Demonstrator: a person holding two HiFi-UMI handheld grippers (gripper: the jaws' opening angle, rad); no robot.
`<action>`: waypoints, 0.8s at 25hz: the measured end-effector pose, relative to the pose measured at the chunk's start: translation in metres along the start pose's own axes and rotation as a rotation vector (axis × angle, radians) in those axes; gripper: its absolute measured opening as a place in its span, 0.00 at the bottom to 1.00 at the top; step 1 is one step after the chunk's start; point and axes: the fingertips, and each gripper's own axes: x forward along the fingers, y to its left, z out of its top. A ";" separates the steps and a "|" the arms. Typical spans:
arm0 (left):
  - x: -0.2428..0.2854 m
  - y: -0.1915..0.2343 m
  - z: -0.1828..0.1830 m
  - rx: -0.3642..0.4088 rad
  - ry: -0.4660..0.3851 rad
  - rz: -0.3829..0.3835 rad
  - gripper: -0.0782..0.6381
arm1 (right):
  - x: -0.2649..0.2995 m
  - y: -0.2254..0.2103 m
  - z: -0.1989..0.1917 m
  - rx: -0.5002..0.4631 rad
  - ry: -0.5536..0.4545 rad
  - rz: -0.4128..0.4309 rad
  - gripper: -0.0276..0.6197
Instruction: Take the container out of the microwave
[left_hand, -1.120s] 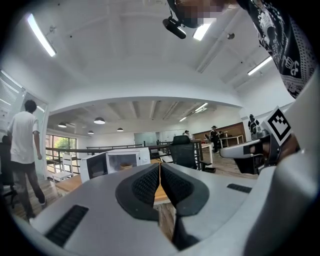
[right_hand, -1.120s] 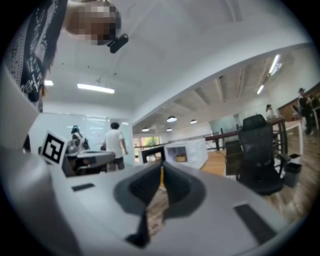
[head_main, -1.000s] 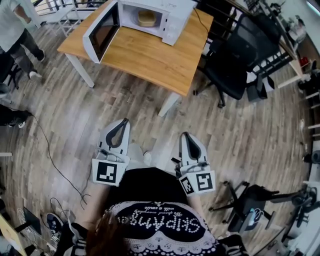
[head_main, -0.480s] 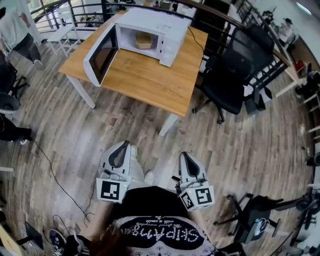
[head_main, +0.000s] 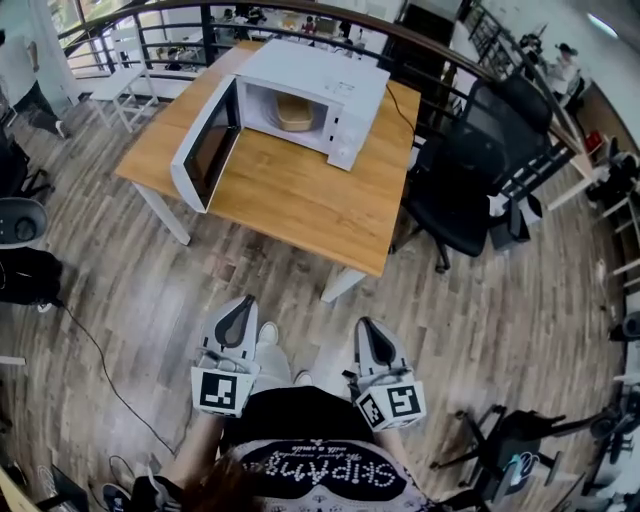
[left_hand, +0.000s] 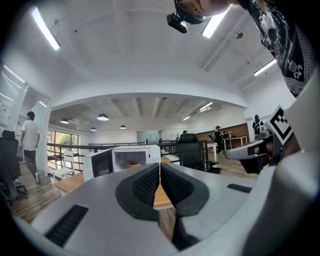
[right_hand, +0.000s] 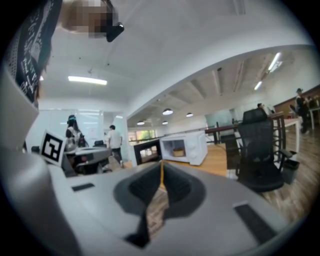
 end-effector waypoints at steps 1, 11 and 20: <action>0.008 0.009 0.001 -0.001 -0.001 -0.005 0.16 | 0.012 0.001 0.004 0.000 -0.003 -0.003 0.10; 0.070 0.077 0.019 0.015 0.003 -0.073 0.16 | 0.104 0.013 0.039 0.010 -0.044 -0.033 0.10; 0.096 0.115 0.021 0.016 -0.007 -0.094 0.16 | 0.140 0.015 0.034 0.023 -0.025 -0.079 0.10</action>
